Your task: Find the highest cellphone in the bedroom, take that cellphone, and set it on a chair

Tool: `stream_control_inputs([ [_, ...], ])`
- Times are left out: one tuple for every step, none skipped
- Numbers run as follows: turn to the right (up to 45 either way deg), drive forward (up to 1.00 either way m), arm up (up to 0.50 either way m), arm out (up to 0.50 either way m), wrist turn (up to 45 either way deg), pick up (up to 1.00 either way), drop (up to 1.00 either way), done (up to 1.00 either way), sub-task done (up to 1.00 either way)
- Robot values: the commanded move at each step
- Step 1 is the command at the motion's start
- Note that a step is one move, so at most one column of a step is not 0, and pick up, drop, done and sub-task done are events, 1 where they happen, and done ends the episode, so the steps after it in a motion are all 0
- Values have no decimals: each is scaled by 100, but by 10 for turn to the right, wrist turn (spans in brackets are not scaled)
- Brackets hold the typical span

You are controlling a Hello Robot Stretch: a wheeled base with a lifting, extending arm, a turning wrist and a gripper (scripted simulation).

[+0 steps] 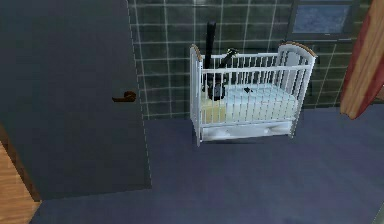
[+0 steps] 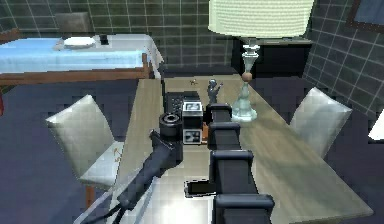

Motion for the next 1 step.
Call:
stream_control_inputs([
  [0,0,0,0,450,0,0,0,0],
])
